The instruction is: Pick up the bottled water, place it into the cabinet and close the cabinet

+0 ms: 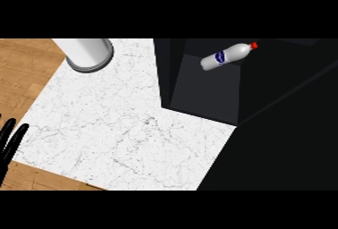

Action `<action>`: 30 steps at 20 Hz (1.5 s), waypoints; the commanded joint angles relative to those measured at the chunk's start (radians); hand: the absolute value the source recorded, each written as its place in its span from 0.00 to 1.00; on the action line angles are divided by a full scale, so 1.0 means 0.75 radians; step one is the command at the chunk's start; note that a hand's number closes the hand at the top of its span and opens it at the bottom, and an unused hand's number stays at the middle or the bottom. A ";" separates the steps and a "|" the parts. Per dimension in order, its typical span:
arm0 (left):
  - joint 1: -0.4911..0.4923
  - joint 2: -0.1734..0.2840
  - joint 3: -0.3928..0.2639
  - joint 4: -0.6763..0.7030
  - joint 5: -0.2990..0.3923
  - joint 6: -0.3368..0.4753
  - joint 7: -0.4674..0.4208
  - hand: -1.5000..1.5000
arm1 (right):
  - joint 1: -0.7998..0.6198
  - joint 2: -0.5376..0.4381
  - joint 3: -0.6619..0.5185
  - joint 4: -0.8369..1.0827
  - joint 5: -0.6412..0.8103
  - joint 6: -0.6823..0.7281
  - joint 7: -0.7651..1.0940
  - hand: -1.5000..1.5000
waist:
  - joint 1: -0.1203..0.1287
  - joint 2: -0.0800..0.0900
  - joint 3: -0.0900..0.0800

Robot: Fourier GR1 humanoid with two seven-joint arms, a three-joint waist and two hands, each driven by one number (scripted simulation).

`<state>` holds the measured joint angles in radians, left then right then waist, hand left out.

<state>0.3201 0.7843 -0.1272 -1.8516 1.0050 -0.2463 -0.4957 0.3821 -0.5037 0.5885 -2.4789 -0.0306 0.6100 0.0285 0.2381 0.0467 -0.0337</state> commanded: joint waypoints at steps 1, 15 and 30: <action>-0.014 0.010 0.016 0.008 0.000 -0.016 -0.005 0.00 | -0.025 0.080 0.164 0.051 -0.103 -0.012 0.083 1.00 | 0.042 0.036 0.008; -0.041 0.033 0.039 0.021 0.032 -0.051 0.016 0.00 | -0.114 0.146 -0.014 0.106 -0.088 -0.085 0.154 1.00 | 0.048 0.039 0.012; -0.055 0.028 0.046 0.062 0.036 -0.069 0.017 0.00 | -0.480 0.302 -0.111 0.399 -0.101 -0.177 0.423 1.00 | 0.039 0.030 0.017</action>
<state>0.2839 0.8058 -0.0977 -1.8103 1.0301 -0.2971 -0.4821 0.0905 -0.3416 0.5178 -2.2953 -0.1303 0.5551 0.2546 0.2691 0.0619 -0.0295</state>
